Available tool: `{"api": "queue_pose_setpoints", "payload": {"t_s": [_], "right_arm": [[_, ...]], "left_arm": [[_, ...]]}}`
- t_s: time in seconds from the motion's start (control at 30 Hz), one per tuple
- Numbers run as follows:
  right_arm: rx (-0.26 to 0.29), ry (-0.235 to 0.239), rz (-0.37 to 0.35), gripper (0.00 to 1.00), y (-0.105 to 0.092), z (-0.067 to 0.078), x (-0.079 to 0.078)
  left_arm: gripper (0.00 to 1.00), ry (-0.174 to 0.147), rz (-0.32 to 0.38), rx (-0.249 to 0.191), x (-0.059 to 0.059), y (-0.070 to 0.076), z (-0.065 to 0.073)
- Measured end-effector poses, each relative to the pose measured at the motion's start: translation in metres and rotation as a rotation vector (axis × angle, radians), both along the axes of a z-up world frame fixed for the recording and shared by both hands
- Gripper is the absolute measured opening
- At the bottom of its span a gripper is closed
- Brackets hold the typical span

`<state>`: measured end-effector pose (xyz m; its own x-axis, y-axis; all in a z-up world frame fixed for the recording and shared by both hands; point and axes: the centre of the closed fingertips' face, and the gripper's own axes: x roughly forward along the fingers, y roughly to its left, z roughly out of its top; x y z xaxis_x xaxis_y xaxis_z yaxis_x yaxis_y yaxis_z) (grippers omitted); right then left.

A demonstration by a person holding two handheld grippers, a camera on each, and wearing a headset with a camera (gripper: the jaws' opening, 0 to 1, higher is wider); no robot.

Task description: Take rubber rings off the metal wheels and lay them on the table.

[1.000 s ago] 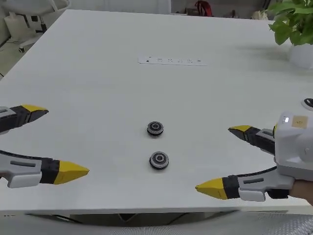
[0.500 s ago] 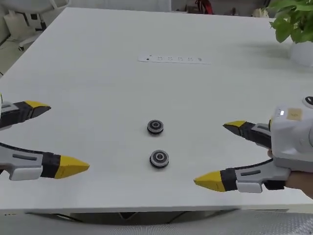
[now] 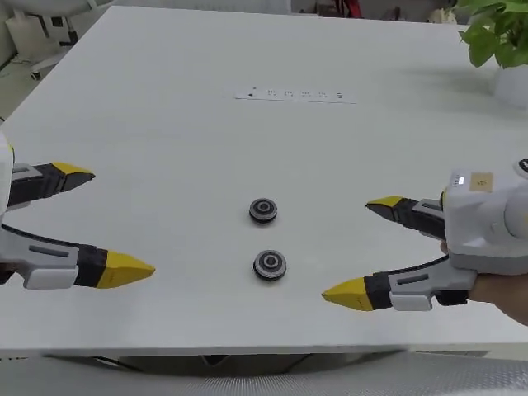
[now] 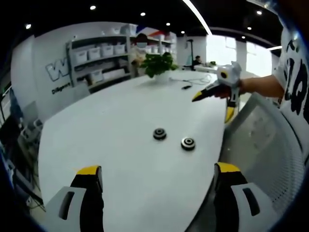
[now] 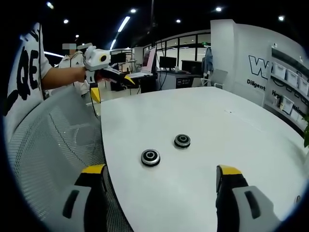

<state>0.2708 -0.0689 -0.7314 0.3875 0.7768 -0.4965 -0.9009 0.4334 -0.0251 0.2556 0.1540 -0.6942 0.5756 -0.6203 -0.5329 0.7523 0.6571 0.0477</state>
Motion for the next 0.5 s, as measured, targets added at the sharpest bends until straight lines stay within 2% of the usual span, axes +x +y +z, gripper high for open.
{"api": "queue_pose_setpoints", "payload": {"t_s": [0.27,0.5], "right_arm": [[-0.003,0.003,0.024,0.84,0.006,-0.002,0.006],[0.003,0.021,0.049,0.79,0.012,-0.006,0.007]], "left_arm": [[0.96,0.013,-0.041,0.008,0.007,-0.010,-0.005],[0.93,0.030,-0.070,-0.013,0.013,-0.020,-0.010]]}}
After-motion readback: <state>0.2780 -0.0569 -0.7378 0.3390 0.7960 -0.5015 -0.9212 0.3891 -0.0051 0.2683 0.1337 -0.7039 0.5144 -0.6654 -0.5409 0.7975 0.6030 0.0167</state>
